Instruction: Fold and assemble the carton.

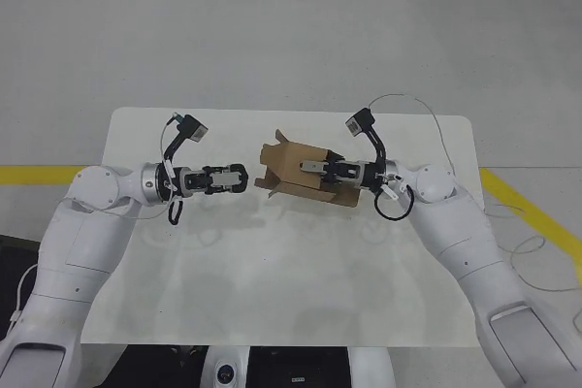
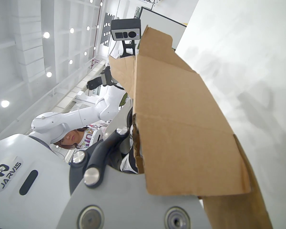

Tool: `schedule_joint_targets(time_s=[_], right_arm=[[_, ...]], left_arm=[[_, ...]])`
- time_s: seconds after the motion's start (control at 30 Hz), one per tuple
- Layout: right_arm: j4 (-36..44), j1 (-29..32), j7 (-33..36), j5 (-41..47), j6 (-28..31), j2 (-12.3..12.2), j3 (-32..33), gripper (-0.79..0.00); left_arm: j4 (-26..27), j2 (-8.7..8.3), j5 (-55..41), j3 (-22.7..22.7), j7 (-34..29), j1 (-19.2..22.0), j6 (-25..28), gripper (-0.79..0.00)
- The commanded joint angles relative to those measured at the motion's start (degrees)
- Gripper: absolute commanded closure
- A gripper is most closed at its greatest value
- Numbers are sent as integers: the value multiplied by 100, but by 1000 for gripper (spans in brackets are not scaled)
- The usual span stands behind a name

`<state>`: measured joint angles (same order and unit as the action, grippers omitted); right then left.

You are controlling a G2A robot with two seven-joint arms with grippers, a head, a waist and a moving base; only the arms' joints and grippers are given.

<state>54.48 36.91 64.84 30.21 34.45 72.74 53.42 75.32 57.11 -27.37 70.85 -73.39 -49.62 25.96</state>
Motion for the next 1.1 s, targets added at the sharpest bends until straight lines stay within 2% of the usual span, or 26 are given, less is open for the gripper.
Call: schedule_joint_targets(time_s=[0.0, 0.27, 0.47, 0.83, 1.07], right_arm=[[41, 49, 65, 13, 7, -38, 106, 0], [494, 283, 549, 177, -200, -164, 396, 0], [864, 516, 653, 273, -303, -235, 581, 0], [1382, 670, 781, 338, -415, -307, 792, 0], [1389, 631, 735, 310, -394, -281, 710, 0]], left_arm=[[-70, -11, 230, 32, 126, 24, 80, -785], [-366, 10, 1048, -177, 508, 177, 257, -785], [-449, 59, 1553, -425, 890, 243, 394, -785], [-282, 90, 2085, -708, 1068, 256, 485, -785], [-61, 96, 2086, -824, 972, 231, 513, -785]])
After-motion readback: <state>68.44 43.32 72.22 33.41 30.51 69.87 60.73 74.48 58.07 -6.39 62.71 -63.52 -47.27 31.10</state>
